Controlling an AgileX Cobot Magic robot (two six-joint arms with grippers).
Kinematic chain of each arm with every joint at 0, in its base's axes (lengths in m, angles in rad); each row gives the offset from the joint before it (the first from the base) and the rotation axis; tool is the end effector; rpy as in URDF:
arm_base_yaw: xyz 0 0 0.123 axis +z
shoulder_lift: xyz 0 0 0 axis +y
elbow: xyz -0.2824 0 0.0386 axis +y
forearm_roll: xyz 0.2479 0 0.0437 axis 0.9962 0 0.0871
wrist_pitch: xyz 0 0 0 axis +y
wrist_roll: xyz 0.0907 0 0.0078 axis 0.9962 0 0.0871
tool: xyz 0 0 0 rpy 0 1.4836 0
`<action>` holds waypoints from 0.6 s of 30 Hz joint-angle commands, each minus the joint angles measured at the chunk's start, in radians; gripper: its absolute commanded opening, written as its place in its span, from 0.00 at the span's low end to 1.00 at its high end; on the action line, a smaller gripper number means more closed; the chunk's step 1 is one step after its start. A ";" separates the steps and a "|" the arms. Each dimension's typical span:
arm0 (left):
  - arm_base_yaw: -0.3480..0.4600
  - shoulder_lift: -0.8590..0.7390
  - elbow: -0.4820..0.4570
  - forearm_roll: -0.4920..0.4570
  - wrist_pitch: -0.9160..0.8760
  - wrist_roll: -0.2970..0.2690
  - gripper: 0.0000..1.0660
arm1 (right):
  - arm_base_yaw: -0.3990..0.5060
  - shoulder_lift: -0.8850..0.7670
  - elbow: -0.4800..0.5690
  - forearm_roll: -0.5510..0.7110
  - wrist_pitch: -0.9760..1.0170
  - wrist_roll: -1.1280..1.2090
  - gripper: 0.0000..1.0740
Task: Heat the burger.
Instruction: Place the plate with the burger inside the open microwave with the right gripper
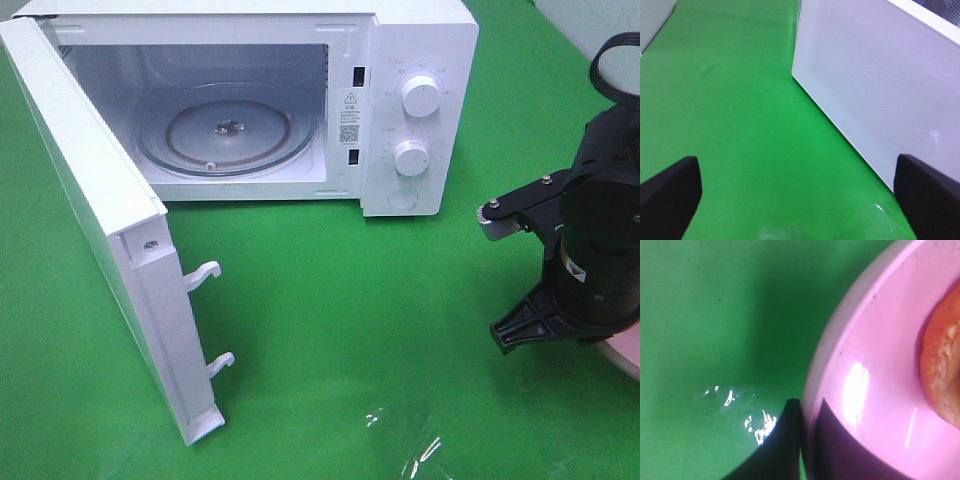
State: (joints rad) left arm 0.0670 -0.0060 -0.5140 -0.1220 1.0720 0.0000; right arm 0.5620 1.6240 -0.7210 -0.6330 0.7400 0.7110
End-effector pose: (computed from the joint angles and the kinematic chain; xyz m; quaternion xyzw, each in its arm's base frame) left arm -0.0076 -0.0103 0.2806 -0.0251 0.8490 -0.0433 0.5260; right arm 0.2320 0.1031 0.1525 -0.1569 0.9647 -0.1659 0.1315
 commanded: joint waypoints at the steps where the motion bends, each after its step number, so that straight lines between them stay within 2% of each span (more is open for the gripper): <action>1: 0.003 -0.015 0.000 -0.005 -0.007 -0.009 0.91 | 0.016 -0.031 0.000 -0.050 0.058 0.015 0.00; 13: 0.003 -0.015 0.000 -0.005 -0.007 -0.009 0.91 | 0.113 -0.093 0.000 -0.053 0.142 0.016 0.00; 18: 0.003 -0.015 0.000 -0.005 -0.007 -0.009 0.91 | 0.160 -0.120 0.030 -0.060 0.156 0.016 0.00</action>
State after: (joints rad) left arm 0.0670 -0.0060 -0.5140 -0.1220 1.0720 0.0000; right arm 0.7190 1.5130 -0.6960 -0.6420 0.8540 0.7190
